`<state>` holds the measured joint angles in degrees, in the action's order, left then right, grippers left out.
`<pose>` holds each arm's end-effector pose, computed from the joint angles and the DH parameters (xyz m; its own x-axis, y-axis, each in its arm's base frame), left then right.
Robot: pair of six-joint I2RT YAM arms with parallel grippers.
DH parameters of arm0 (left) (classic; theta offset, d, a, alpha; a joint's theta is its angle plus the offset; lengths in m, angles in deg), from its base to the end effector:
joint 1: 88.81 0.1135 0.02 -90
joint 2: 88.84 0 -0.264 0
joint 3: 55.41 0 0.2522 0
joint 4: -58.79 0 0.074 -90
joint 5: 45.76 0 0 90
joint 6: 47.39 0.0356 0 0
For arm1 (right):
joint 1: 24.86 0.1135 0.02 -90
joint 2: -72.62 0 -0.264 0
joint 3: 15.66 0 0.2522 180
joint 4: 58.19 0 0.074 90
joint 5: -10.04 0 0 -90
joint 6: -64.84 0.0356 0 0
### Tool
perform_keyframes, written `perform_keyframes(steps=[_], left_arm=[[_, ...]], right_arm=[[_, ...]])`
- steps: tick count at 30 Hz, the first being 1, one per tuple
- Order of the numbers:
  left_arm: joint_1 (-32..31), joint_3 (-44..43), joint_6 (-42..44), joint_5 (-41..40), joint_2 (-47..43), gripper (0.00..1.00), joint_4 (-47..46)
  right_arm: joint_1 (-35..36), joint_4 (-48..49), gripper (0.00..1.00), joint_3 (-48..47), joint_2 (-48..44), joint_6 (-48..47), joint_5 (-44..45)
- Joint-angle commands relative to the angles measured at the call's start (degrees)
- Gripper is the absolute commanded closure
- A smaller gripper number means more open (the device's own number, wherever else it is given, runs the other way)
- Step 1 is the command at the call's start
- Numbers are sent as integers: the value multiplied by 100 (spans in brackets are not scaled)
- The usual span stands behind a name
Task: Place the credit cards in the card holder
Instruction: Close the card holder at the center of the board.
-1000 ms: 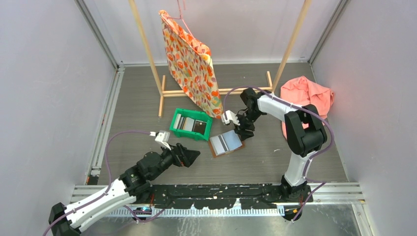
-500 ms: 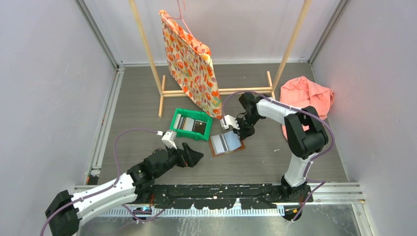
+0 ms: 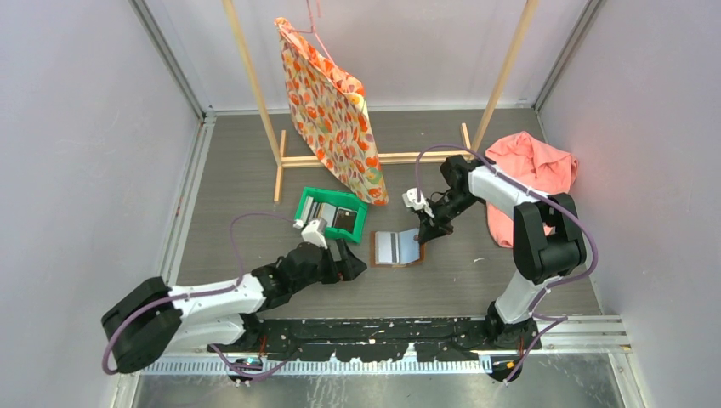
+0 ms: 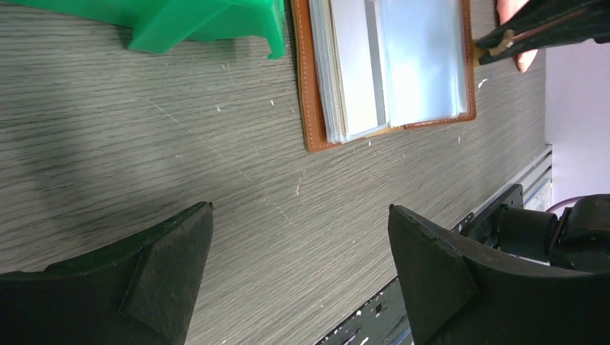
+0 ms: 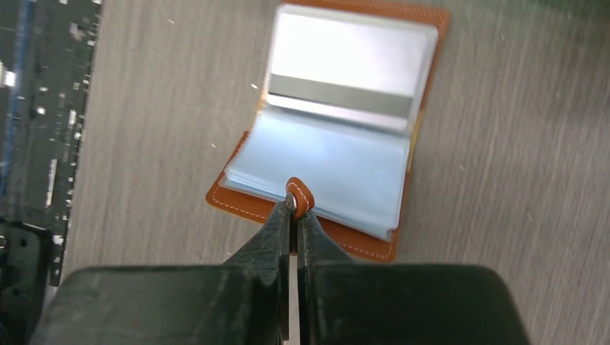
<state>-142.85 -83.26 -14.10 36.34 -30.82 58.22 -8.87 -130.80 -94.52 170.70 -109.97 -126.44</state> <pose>0.1174 -0.1535 0.1567 -0.7707 -0.3476 -0.5340 0.1591 0.7065 -0.6896 0.2737 0.1053 0.1934 0.0798 -0.6905 -0.7189 -0.9720 -0.2137 0.0974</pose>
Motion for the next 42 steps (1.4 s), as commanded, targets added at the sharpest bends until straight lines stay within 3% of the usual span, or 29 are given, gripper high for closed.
perform_keyframes(steps=[1, 8, 15, 22, 30, 34, 42], left_arm=[[-166, -456, -228, -206, 578, 8, -532], [-432, -791, -533, -509, 1497, 9, -771], [-441, -827, -245, -557, 2114, 11, -1409], [-440, -761, -329, -456, 2387, 24, -2137], [-436, -299, 265, -646, 704, 24, -1501], [-394, -218, 660, -718, -84, 24, -1413], [-172, -524, 501, -437, 81, 39, -1390]], right_arm=[[7, -784, 99, -276, 10, -717, -778], [1, -146, 99, -274, -110, 474, -577], [303, 1190, 99, -97, -390, 2861, -832], [509, 2399, 98, 203, -599, 4483, -766], [1202, 2530, 96, 188, -758, 4564, -632], [1429, 2351, 95, 225, -708, 4096, -559], [1598, 2160, 94, 270, -708, 3562, -582]])
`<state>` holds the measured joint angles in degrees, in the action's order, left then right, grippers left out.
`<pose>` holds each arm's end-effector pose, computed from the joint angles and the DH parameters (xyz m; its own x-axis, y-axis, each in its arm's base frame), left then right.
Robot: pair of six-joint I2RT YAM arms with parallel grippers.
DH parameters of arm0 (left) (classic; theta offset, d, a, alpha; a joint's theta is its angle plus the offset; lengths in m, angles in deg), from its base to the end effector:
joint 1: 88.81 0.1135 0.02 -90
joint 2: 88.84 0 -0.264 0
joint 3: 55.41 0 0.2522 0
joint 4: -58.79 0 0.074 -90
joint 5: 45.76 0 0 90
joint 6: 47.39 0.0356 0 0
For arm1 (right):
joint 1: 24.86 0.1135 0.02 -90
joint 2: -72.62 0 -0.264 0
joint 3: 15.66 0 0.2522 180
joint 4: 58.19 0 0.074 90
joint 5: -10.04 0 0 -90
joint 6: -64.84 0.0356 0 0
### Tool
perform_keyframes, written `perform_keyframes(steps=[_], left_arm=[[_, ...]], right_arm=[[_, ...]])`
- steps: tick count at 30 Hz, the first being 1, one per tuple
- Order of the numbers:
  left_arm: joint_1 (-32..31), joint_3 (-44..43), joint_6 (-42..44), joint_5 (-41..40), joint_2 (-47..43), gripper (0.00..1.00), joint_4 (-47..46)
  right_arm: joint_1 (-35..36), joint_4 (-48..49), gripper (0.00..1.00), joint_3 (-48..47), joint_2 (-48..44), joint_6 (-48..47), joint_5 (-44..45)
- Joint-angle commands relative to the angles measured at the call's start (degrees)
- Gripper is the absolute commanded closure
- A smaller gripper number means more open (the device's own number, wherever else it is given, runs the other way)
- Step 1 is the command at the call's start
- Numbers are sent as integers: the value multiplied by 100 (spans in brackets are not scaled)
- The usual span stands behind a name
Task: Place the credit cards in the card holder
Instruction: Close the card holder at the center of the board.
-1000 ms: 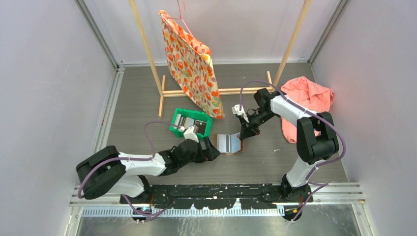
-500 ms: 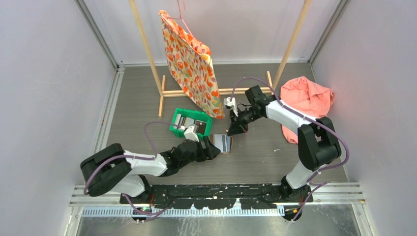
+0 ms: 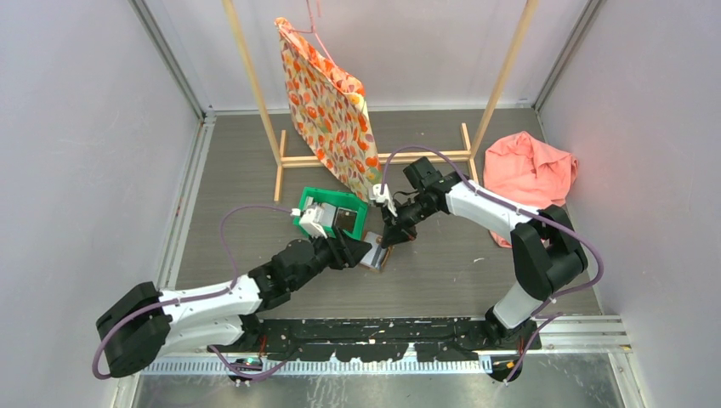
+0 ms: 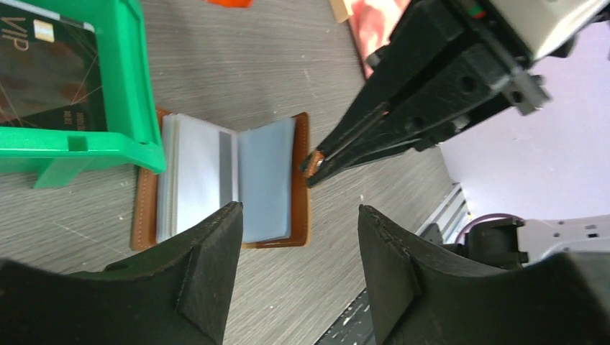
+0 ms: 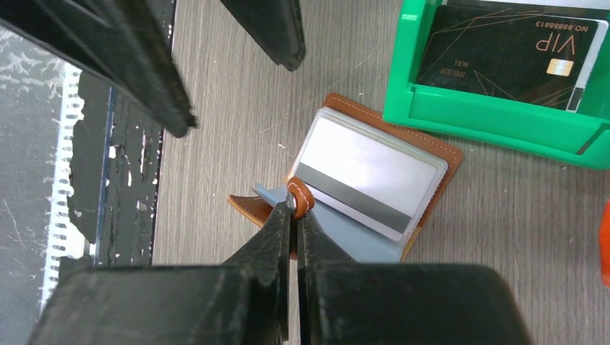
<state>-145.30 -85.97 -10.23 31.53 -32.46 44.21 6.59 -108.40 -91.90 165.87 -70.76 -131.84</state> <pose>0.1211 -0.1687 0.2023 -0.6183 -0.4744 -0.6266 0.3336 0.5635 -0.7558 0.2527 0.1874 0.2148 -0.1345 -0.5993 -0.7892 -0.9691 -0.0864 0.2309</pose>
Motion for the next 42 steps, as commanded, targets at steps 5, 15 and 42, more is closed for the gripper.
perform_keyframes(steps=[5, 15, 42], left_arm=[[250, -310, 149, 459, 761, 42, -581], [417, -542, 195, 1027, 1390, 46, -1190], [785, -737, -366, 2229, 2871, 100, -2692]], right_arm=[[60, -132, 94, 8, -209, -443, -89], [57, -222, 94, -28, -128, -545, -94], [56, -292, 89, -70, -128, -546, -158]])
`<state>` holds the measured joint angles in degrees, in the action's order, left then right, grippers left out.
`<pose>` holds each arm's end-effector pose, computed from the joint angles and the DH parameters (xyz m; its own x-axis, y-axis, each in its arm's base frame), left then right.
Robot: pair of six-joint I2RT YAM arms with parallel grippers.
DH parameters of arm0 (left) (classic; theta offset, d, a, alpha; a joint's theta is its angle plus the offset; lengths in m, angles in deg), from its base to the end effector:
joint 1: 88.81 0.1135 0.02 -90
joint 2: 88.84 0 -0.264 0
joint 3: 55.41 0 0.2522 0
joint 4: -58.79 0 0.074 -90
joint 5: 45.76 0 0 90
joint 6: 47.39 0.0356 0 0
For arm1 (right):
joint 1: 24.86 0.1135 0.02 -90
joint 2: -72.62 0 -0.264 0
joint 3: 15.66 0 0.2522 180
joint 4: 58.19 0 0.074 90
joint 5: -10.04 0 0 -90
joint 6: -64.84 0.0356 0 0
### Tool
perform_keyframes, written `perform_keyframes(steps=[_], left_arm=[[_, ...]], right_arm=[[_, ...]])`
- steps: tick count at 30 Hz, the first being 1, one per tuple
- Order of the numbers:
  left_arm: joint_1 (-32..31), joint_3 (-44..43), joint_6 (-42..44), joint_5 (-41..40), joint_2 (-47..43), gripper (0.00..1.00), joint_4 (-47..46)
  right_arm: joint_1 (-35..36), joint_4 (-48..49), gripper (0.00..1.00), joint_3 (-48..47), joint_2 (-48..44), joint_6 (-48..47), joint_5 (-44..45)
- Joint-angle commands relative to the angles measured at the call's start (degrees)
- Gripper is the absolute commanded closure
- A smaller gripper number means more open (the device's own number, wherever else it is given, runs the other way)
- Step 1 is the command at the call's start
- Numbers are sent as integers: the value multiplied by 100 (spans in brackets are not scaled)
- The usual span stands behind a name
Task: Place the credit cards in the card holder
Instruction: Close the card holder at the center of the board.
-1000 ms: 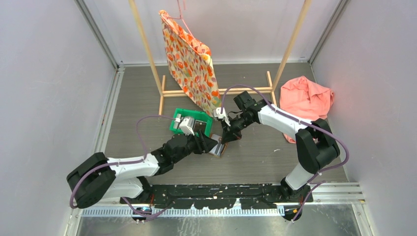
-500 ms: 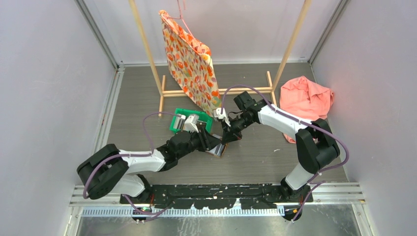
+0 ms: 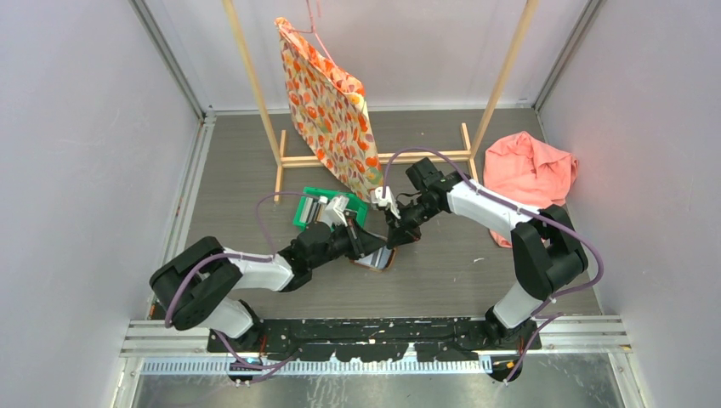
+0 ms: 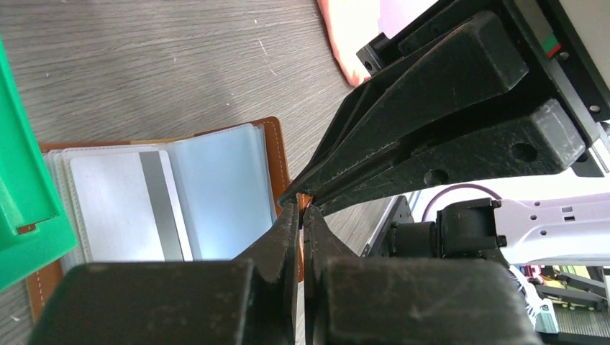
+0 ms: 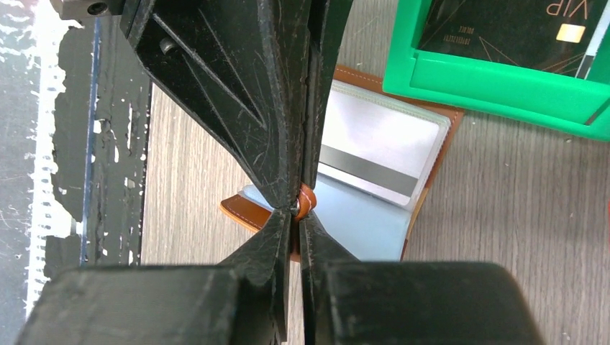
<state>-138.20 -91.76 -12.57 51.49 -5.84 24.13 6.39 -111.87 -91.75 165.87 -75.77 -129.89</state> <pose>0.1710 -0.2063 0.1694 -0.7614 -0.3631 -0.5370 0.3649 0.4447 -0.8180 0.2490 0.1829 0.2111 -0.0884 -0.6356 -0.7669 -0.9723 -0.1122 0.2051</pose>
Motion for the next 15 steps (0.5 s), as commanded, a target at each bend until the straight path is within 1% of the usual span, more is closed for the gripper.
perform_keyframes(steps=[1, 2, 4, 7, 9, 10, 12, 14, 15], left_arm=[[96, -139, -160, 243, 246, 100, -763], [118, -102, -174, 249, 258, 100, -813], [166, 4, -165, 179, 219, 100, -808], [232, 261, -86, -81, 6, 100, -656], [267, 438, -30, -236, -190, 100, -481], [286, 538, 31, -312, -343, 100, -324], [302, 626, 117, -426, -588, 100, -46], [315, 706, 253, -559, -888, 100, 454], [315, 749, 298, -649, -1057, 100, 663]], right_arm=[[75, 47, 88, -84, -131, -45, -340], [75, 21, 85, -98, -141, -45, -323], [17, -99, 76, -172, -178, -45, -294], [-288, -413, 56, -282, -301, -64, -556], [-550, -585, 46, -299, -409, -70, -876], [-672, -592, 43, -279, -482, 31, -1024], [-764, -526, 41, -207, -568, 267, -1135], [-798, -101, 40, -85, -621, 883, -1085], [-816, 230, 39, -2, -630, 1371, -1016]])
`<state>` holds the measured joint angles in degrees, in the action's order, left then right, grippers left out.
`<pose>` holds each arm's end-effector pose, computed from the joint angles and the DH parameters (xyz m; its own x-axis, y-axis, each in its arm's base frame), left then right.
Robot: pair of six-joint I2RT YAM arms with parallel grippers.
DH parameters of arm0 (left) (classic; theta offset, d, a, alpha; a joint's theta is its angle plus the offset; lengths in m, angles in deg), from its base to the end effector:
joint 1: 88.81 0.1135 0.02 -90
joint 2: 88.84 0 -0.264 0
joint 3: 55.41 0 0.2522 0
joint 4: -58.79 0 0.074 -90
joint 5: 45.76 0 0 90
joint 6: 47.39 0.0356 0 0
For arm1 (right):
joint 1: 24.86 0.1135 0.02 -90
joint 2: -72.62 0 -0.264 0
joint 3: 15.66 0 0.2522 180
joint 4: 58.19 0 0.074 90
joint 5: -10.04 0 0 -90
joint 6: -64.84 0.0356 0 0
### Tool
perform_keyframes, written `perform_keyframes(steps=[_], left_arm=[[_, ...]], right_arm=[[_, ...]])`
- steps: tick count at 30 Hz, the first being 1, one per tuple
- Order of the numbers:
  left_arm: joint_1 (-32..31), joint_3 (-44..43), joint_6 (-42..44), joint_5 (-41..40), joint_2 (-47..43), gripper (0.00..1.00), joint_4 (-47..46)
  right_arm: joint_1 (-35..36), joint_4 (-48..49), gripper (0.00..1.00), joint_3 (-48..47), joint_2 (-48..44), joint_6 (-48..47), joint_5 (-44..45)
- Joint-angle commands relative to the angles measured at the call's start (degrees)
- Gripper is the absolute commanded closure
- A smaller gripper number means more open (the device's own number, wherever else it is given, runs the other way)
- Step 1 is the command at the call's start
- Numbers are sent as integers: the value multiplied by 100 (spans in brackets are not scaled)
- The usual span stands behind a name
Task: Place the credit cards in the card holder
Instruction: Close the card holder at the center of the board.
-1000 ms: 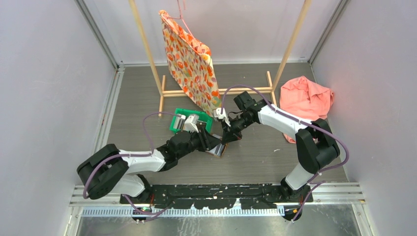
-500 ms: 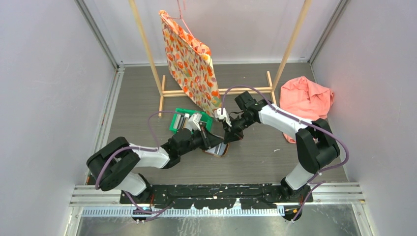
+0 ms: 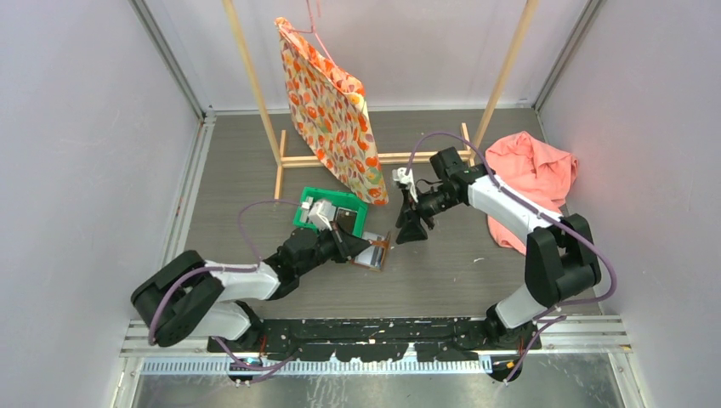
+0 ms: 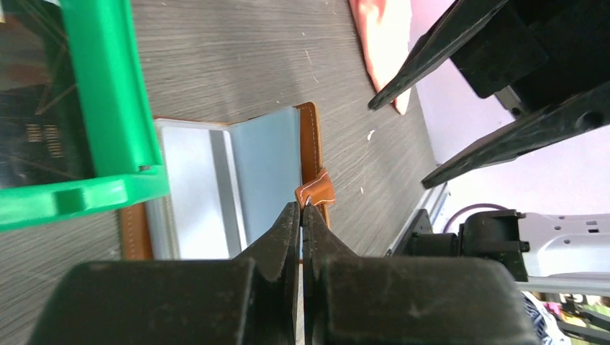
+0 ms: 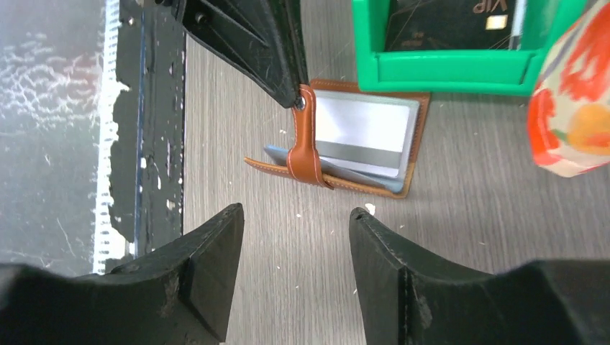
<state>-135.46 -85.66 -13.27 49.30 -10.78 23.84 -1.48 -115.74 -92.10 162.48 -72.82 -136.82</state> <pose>0.1635 -0.1777 0.1606 -0.7342 -0.4235 -0.5306 0.3129 0.4825 -0.8181 0.2591 0.1445 0.2306 -0.2388 -0.5435 -0.8047 -0.9563 -0.0123 0.2921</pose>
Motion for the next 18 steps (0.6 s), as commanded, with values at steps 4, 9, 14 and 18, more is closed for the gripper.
perform_keyframes(steps=[4, 9, 14, 18], left_arm=[[42, 270, 575, -830, -1320, 100, 1691], [49, 361, 637, -952, -2153, 100, 2818], [51, 477, 566, -993, -2635, 100, 3445], [51, 505, 432, -1086, -2696, 100, 3729]], right_arm=[[-78, 1479, 39, 246, -77, 2640, 42], [-134, 1759, 38, 206, 623, 3937, 197], [-134, 1920, 37, 181, 1232, 4703, 659], [-51, 2132, 37, 172, 1474, 5178, 974]])
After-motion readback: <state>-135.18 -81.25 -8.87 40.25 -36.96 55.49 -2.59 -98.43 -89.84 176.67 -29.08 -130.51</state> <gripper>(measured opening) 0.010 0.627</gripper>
